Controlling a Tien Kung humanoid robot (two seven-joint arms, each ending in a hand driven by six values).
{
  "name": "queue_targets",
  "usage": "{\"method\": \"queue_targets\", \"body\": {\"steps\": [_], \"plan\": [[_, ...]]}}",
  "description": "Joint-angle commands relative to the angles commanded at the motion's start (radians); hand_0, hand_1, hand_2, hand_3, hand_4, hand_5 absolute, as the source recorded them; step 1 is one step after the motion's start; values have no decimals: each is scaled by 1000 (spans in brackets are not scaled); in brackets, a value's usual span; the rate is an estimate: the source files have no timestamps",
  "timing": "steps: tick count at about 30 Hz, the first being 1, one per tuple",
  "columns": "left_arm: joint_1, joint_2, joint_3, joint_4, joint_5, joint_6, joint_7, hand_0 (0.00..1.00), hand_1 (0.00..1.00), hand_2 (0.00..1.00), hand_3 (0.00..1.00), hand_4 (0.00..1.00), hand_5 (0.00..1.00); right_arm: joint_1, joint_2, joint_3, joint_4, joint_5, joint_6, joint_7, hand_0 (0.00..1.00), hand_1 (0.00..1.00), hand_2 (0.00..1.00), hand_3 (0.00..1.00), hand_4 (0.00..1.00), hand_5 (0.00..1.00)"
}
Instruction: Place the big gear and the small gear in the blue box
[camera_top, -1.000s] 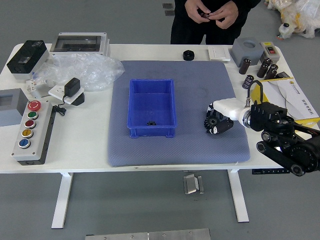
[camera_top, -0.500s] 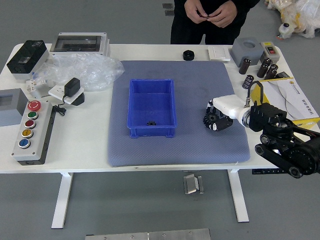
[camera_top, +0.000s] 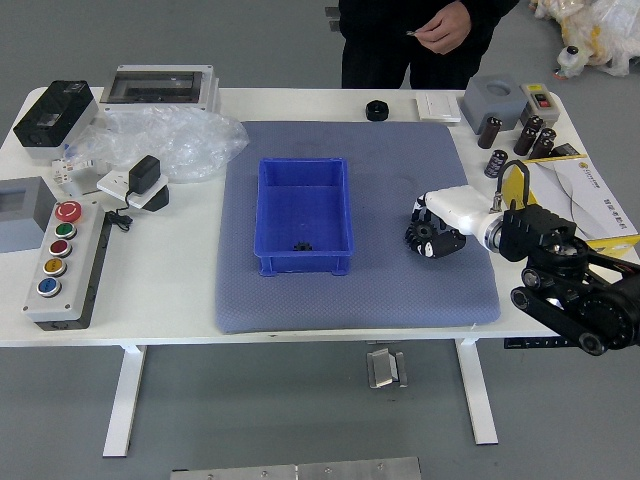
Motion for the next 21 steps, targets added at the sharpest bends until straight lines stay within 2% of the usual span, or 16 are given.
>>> {"method": "queue_targets", "body": {"steps": [12, 16, 21], "plan": [[0, 1, -8, 0, 3, -1, 0, 858, 827, 811, 832, 698, 302, 58, -32, 54, 52, -10, 22, -11, 584, 444, 515, 624, 549, 180], [2, 3, -10, 0, 3, 0, 1, 858, 827, 811, 832, 698, 302, 77, -37, 81, 97, -17, 33, -19, 584, 444, 515, 624, 549, 180], [2, 3, -13, 0, 6, -1, 1, 858, 827, 811, 832, 698, 302, 92, -22, 111, 164, -20, 45, -27, 584, 447, 515, 623, 550, 181]]}}
